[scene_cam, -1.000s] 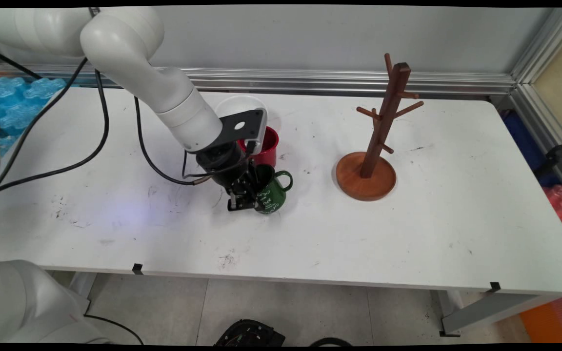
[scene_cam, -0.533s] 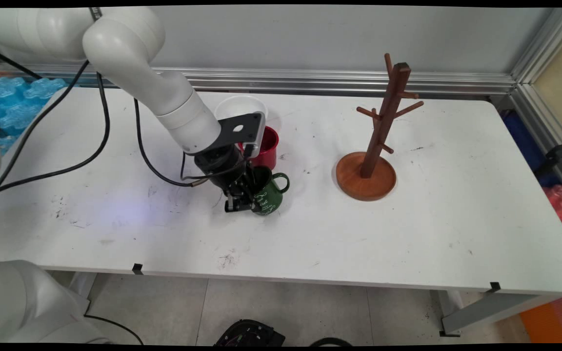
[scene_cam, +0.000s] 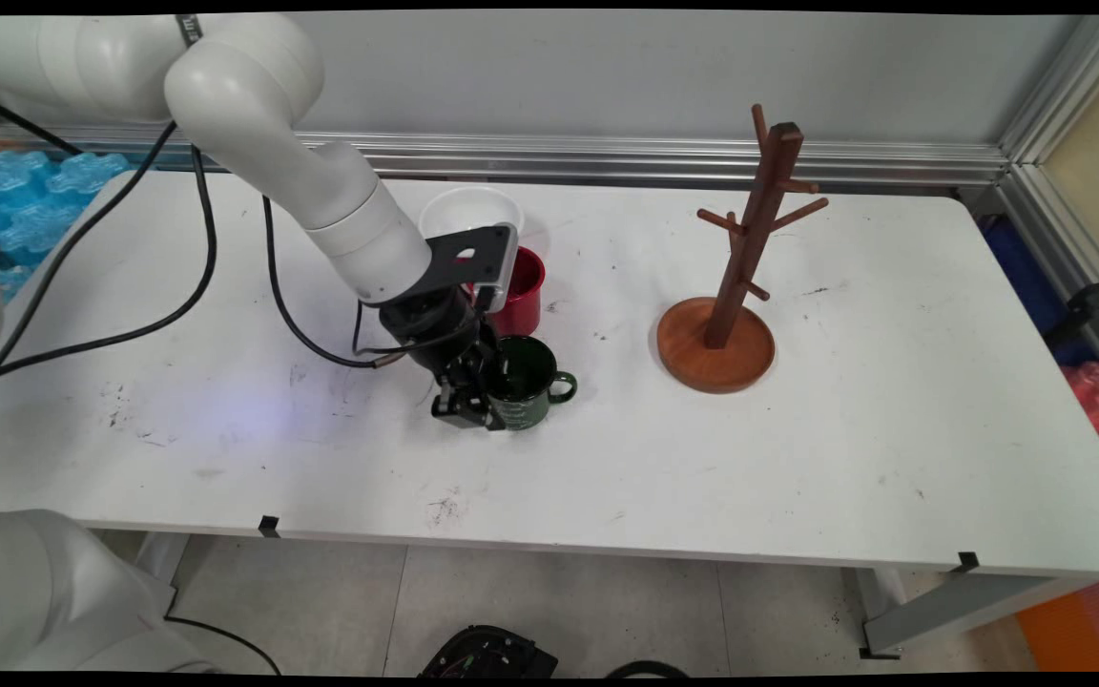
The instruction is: Place the picked object on the table
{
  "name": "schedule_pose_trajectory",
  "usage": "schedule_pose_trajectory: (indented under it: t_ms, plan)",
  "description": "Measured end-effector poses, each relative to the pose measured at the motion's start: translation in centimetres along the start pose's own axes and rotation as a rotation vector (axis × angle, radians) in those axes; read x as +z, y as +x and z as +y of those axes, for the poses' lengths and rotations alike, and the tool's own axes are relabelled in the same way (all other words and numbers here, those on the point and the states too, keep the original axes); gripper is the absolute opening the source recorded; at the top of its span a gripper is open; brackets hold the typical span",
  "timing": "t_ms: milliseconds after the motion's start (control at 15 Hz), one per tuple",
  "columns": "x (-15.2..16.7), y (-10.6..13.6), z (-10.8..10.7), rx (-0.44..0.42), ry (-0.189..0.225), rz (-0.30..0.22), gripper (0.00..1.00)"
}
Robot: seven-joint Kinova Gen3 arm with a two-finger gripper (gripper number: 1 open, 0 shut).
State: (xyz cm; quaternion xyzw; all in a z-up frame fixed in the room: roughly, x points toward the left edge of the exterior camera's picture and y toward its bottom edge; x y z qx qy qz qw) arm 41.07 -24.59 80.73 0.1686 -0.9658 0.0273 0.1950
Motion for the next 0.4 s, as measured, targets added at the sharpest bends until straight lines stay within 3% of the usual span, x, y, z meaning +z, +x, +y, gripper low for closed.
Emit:
schedule_pose_trajectory:
  t_ms: [400]
  plan:
    - [0.11,-0.03,0.06,-0.004,-0.004,0.000,1.00]
